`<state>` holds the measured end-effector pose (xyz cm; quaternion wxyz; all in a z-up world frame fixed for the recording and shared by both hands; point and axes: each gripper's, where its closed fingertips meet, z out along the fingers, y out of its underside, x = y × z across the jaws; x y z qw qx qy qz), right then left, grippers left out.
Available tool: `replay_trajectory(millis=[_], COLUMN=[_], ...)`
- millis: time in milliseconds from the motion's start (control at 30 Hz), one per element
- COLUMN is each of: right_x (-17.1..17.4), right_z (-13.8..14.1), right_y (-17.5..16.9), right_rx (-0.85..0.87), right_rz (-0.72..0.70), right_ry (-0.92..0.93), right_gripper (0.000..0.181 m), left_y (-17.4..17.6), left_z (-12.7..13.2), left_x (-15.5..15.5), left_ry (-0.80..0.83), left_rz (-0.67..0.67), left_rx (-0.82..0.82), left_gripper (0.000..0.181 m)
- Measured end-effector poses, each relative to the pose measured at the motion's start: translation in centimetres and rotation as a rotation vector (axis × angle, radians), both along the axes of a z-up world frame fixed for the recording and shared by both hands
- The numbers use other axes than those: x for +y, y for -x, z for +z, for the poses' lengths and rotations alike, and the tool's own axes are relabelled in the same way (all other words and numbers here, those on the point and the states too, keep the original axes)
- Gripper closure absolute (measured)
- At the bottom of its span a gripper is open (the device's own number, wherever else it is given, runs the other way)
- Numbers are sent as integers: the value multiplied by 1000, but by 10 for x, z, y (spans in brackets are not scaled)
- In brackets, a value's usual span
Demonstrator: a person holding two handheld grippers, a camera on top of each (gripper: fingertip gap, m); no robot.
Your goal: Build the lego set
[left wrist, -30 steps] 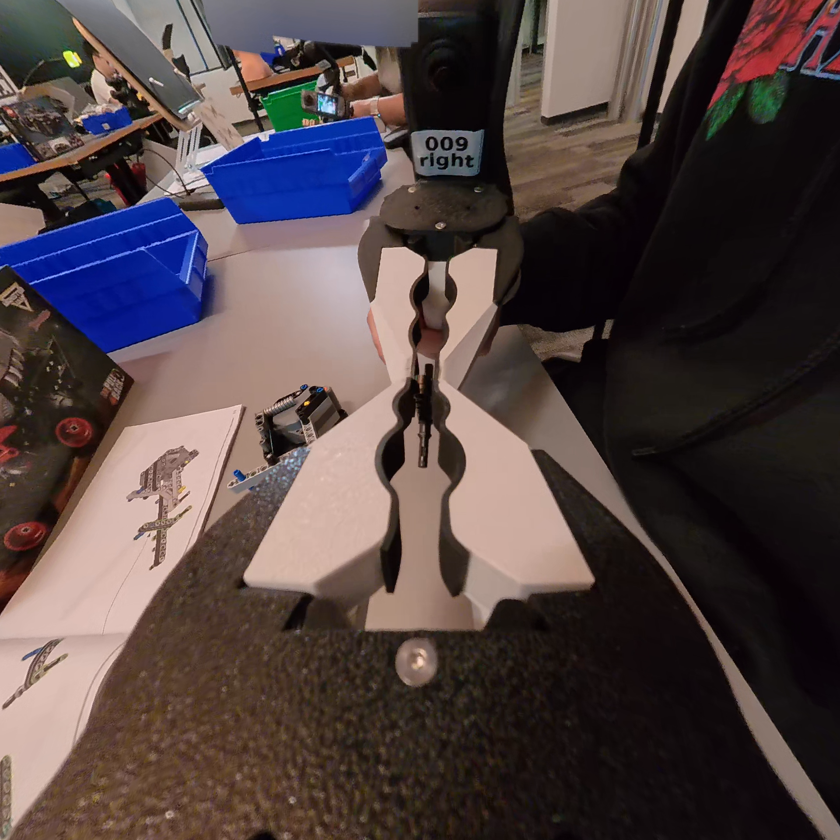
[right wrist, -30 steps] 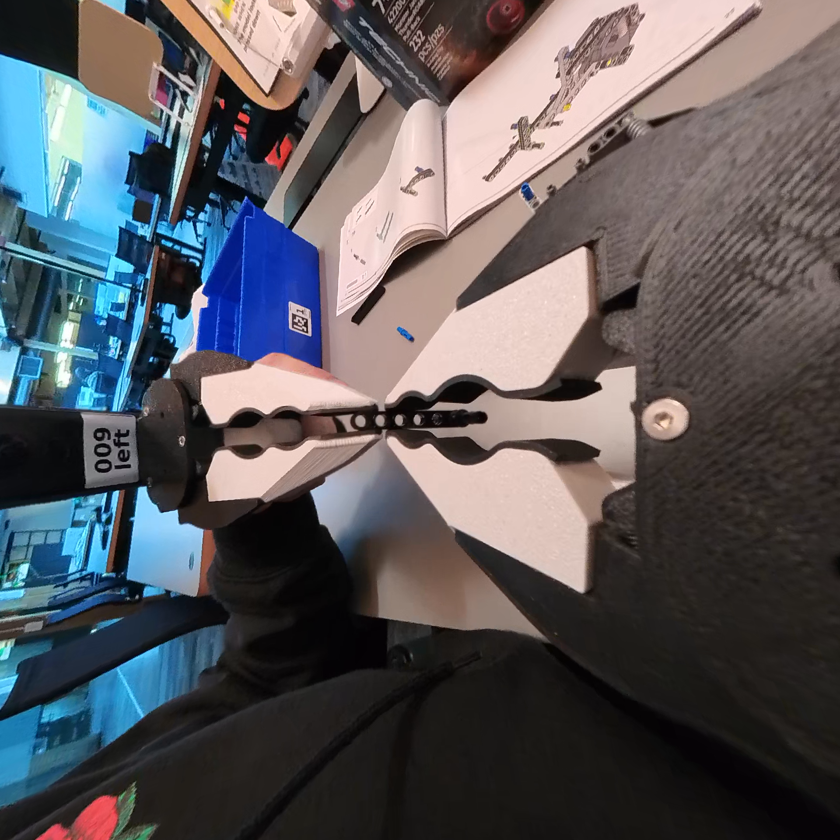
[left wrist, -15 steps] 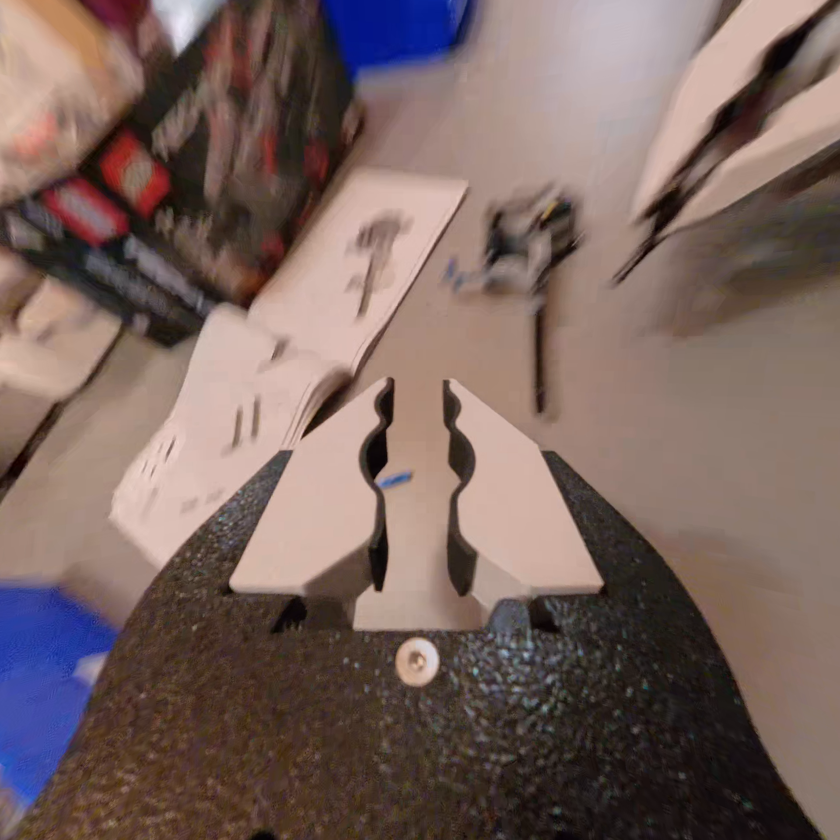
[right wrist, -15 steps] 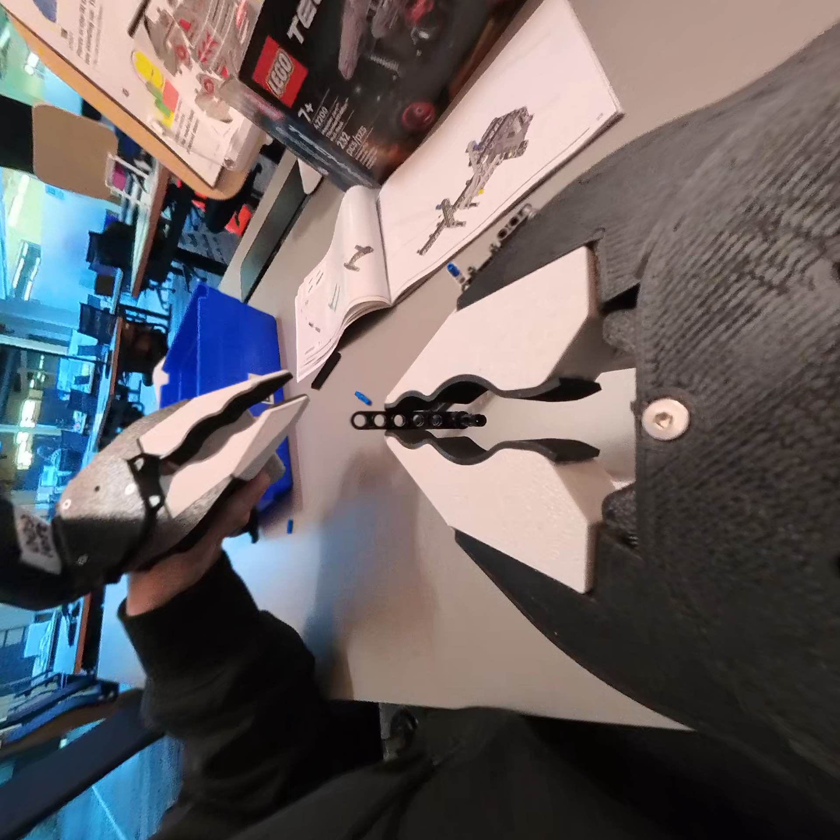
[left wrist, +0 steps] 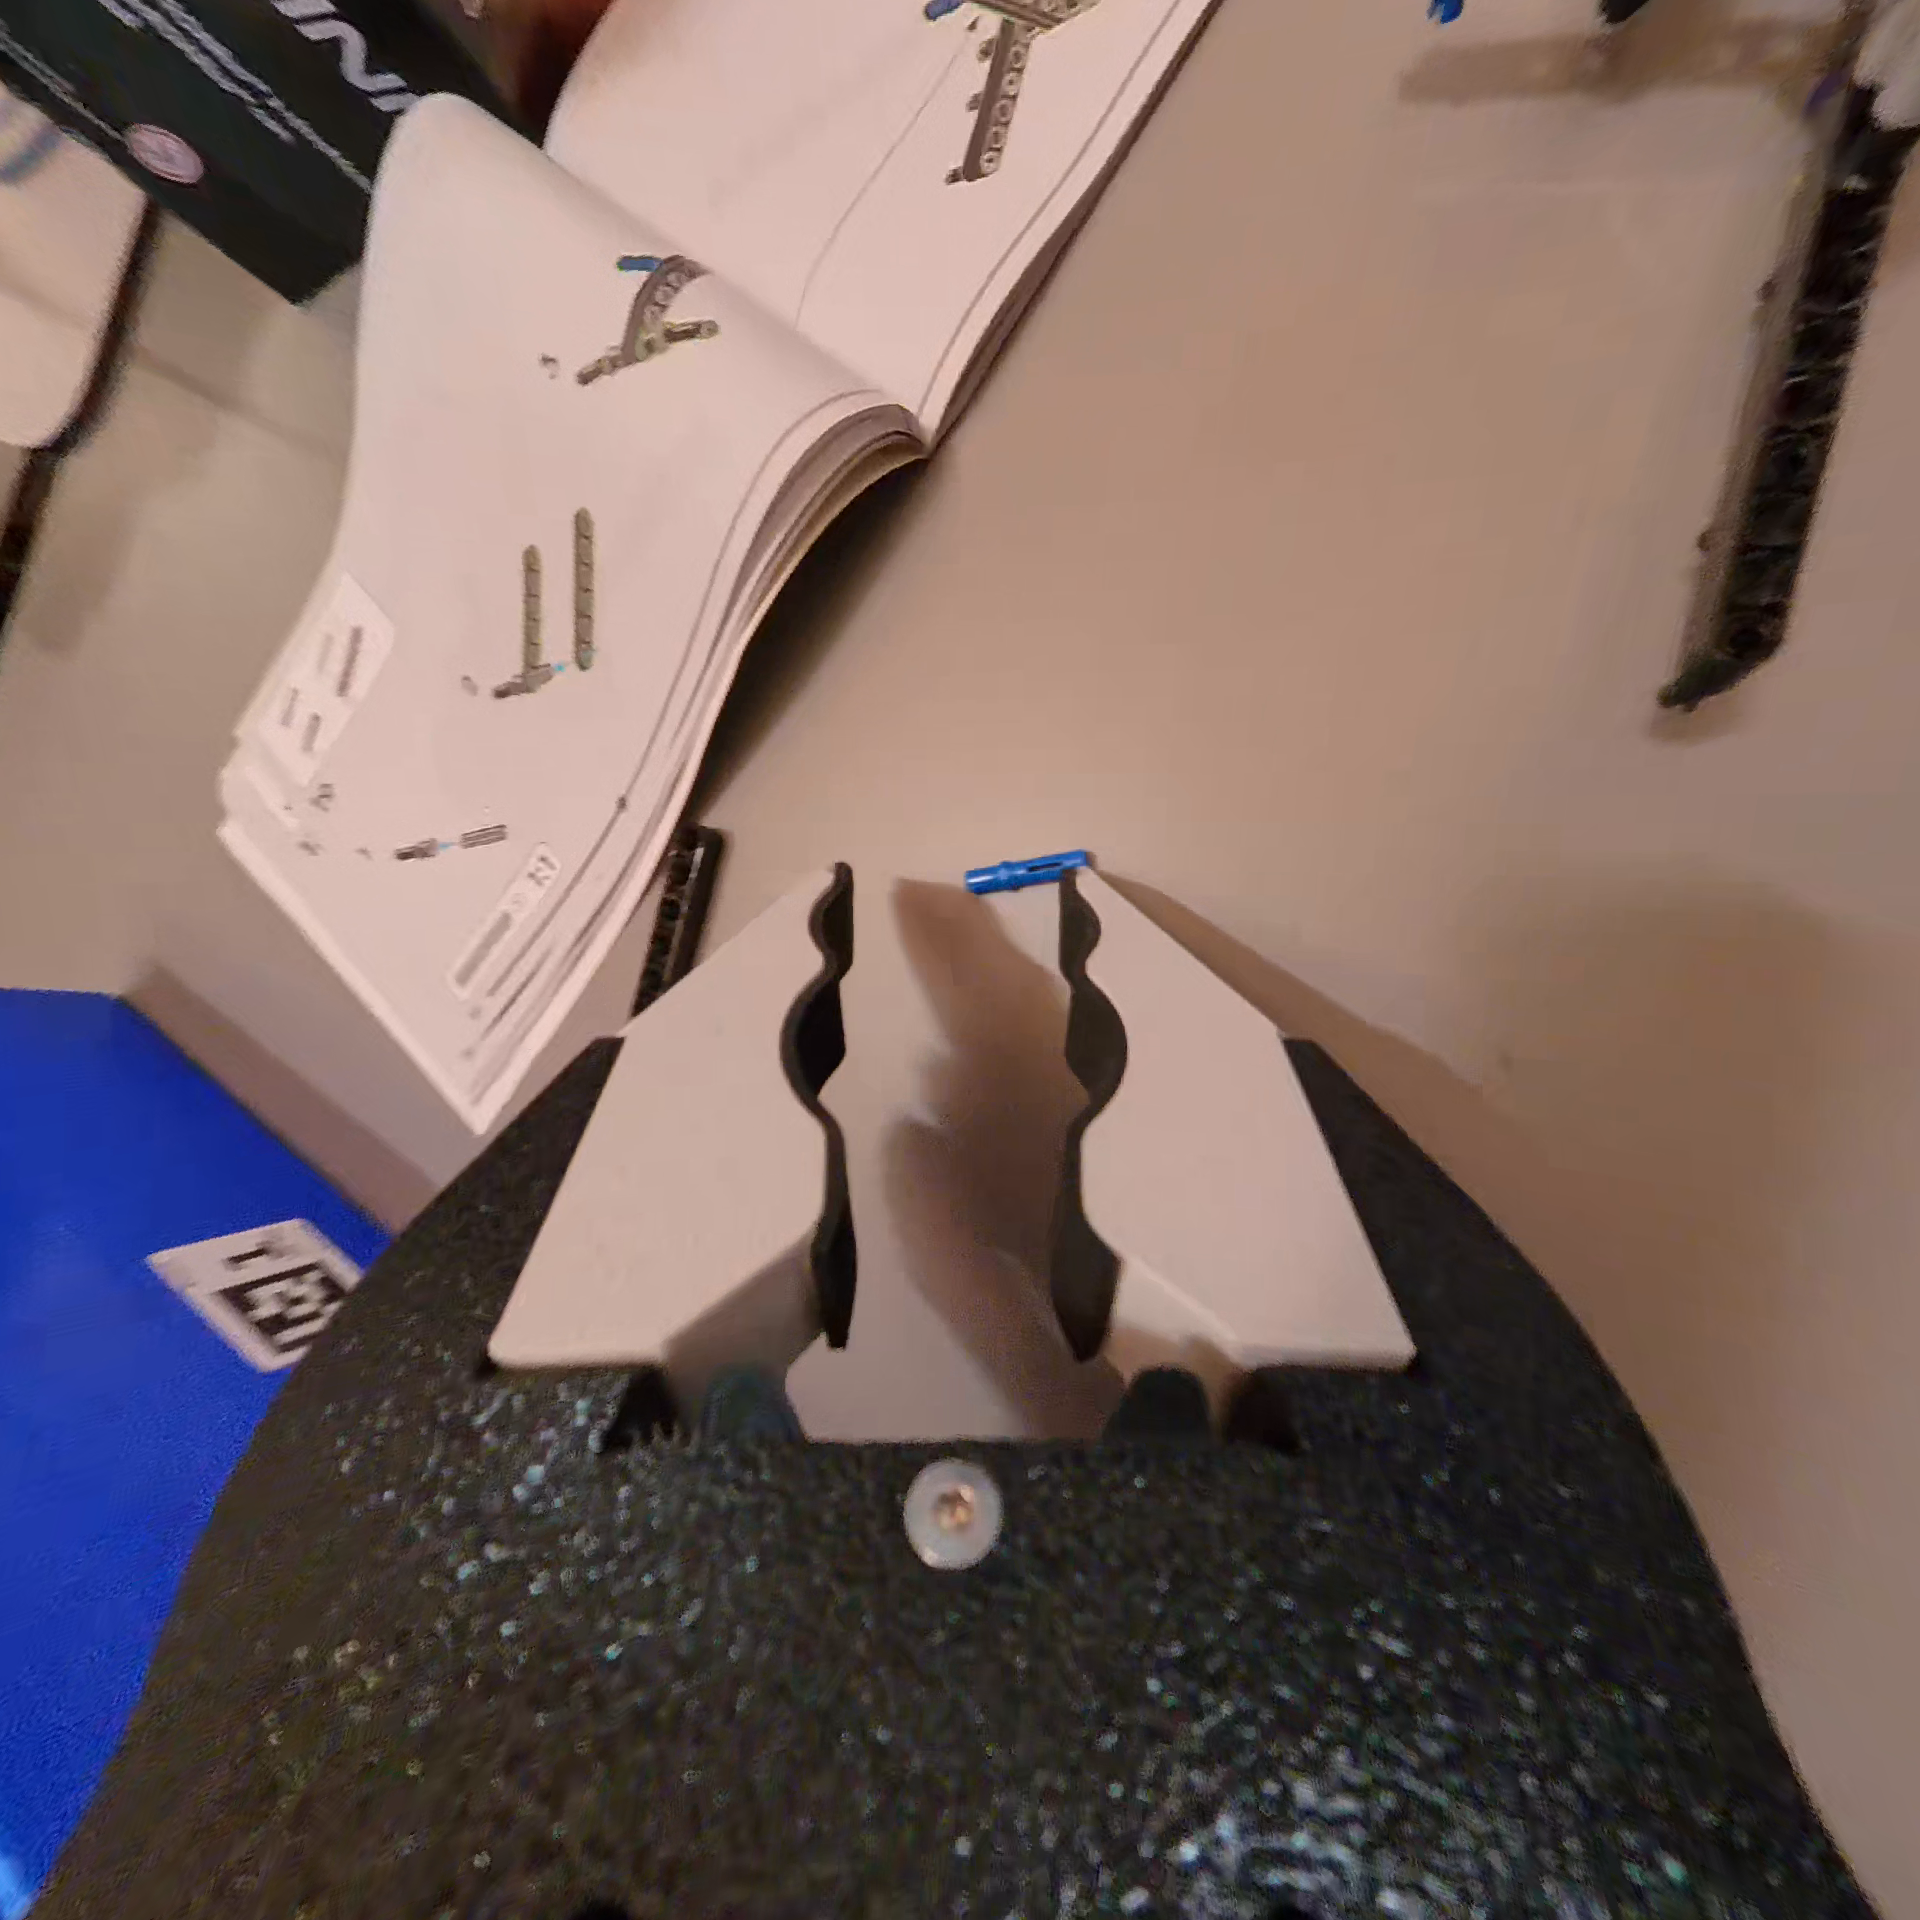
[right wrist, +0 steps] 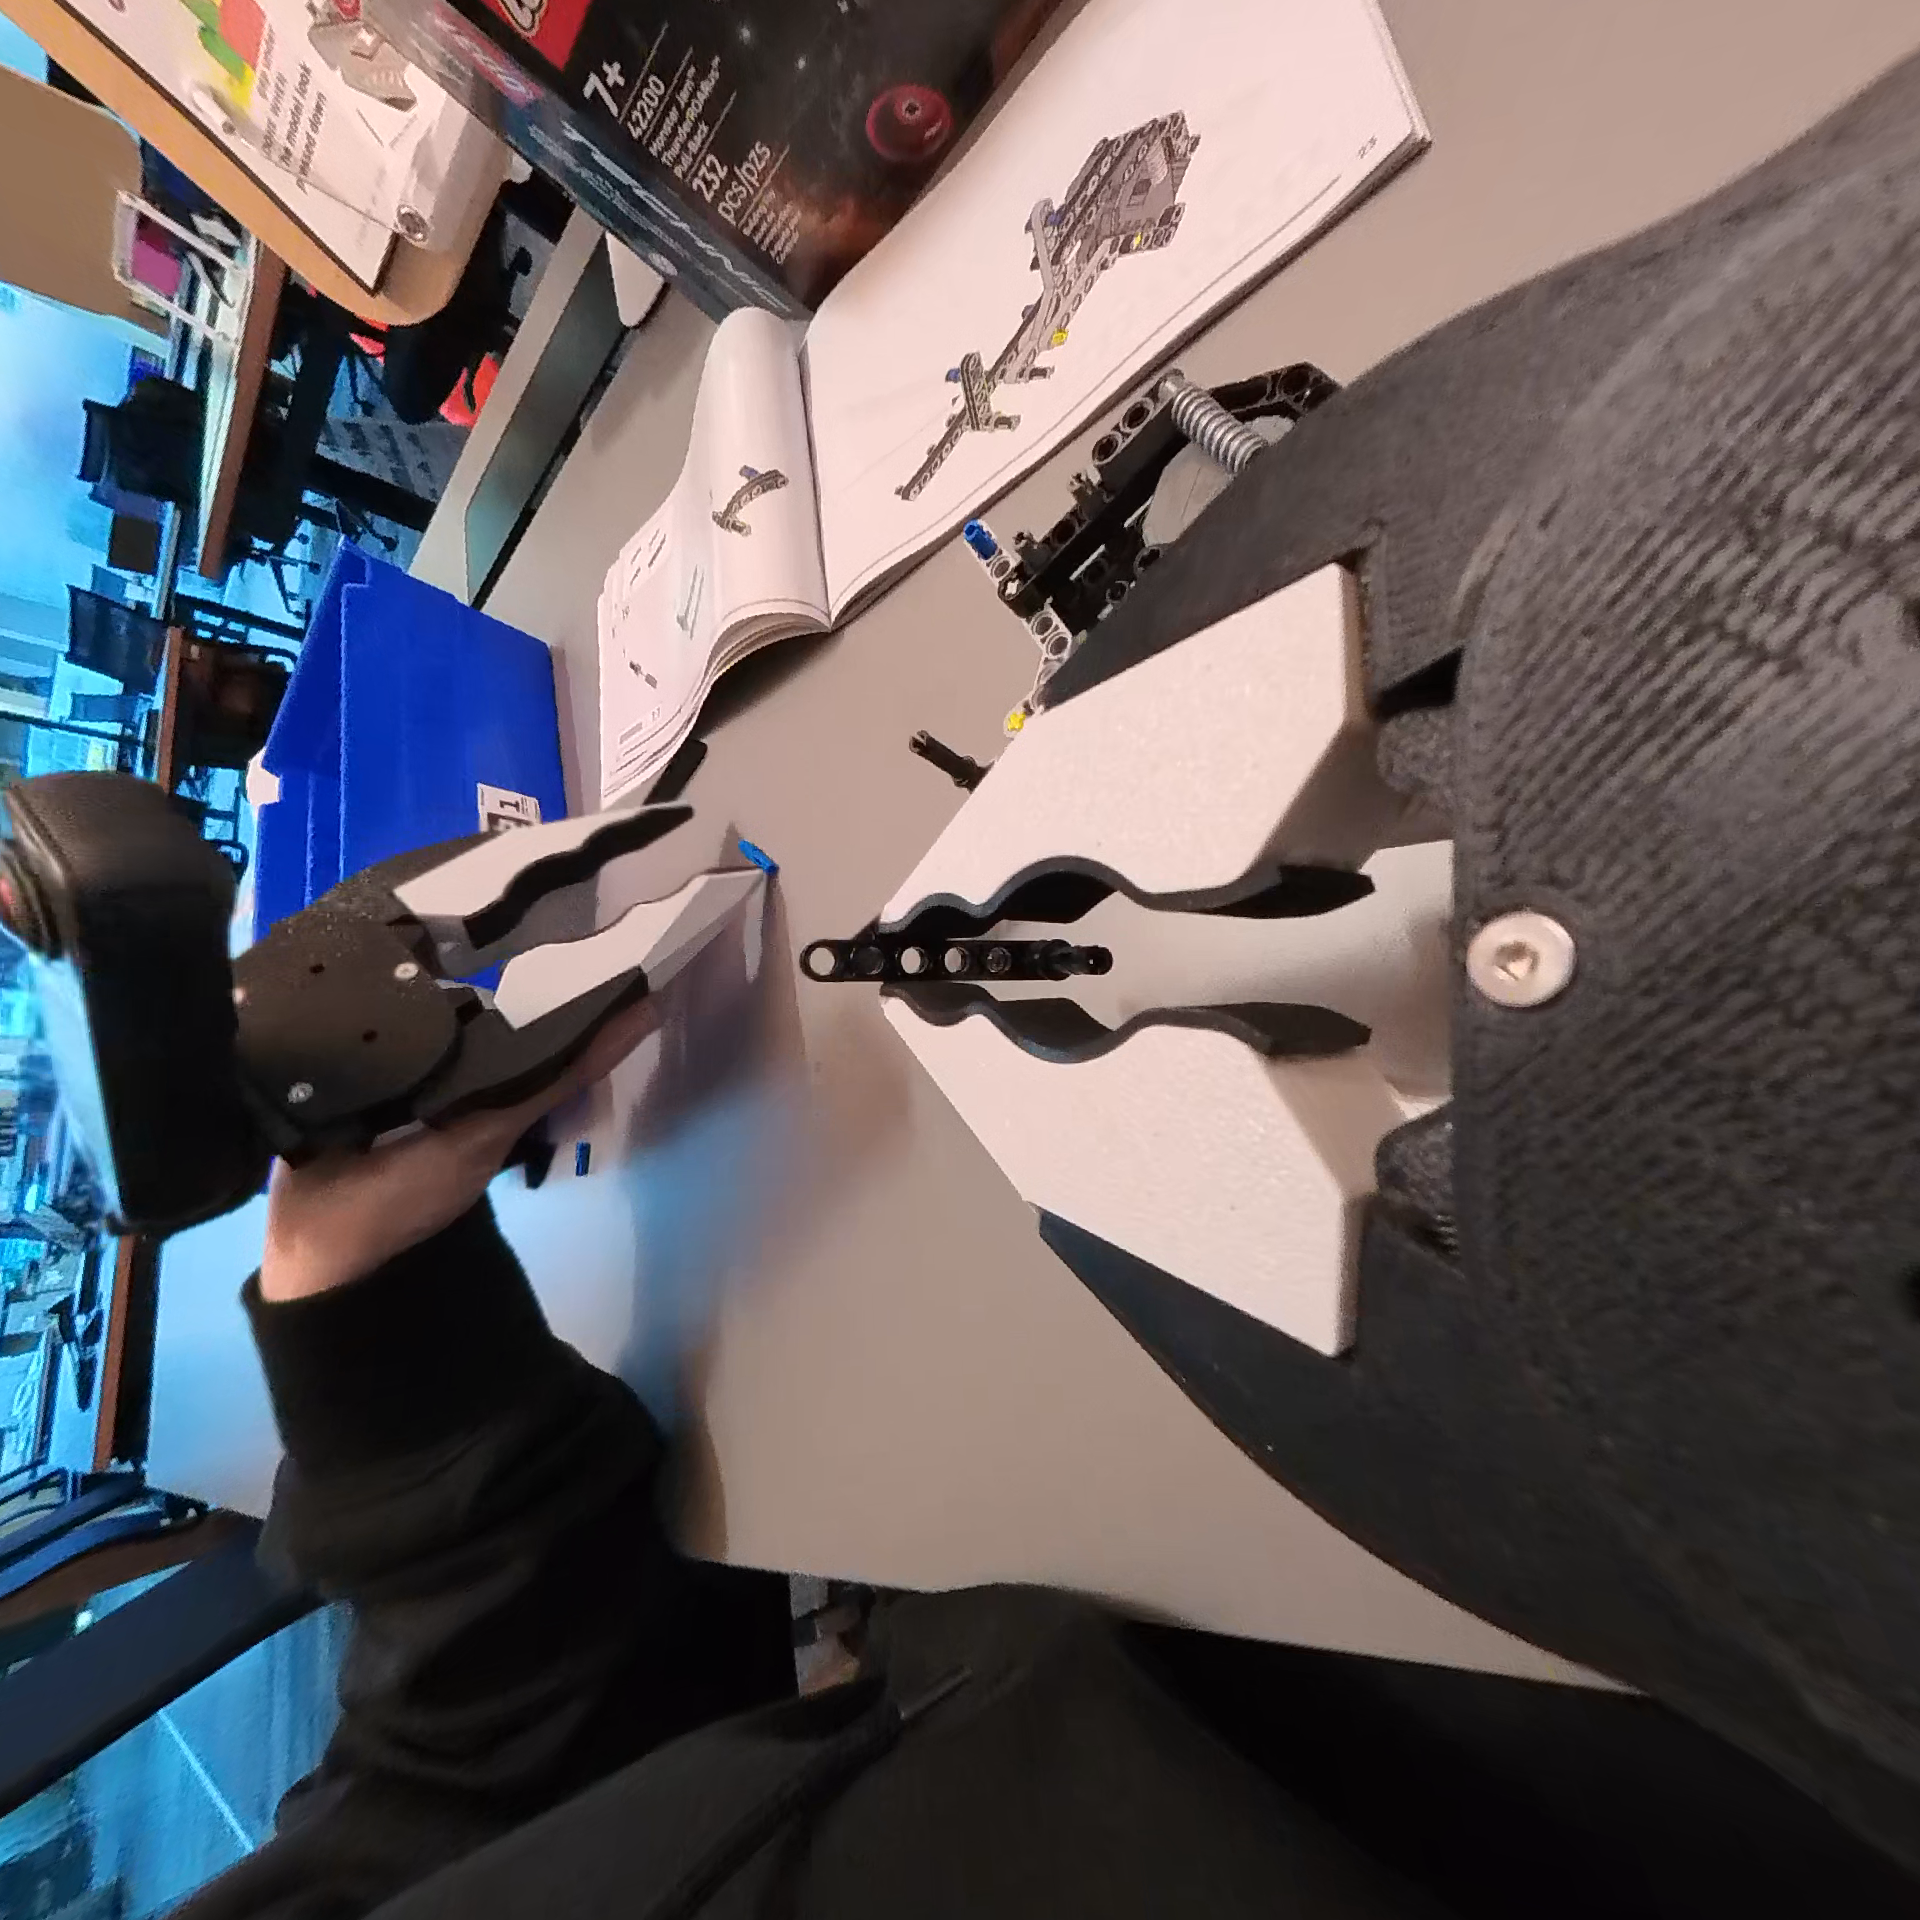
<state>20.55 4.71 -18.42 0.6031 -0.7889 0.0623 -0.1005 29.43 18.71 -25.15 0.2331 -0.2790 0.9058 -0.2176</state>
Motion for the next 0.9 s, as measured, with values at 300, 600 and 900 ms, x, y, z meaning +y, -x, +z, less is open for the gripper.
replay_trajectory(millis=[300, 600, 900], right_x=[-1, 5, 2], right_z=[1, -10, -5], right_y=[0, 4, 0], right_rx=[7, -2, 14], right_rz=[10, 37, 17], right_ry=[-11, 62, 27], right_gripper=[176, 176, 176], left_y=[12, 14, 22], left_z=[-8, 15, -9], left_x=[-20, -11, -13], left_ry=[203, 165, 207], left_rz=[-56, -97, -49], left_rx=[139, 62, 227], left_gripper=[161, 164, 174])
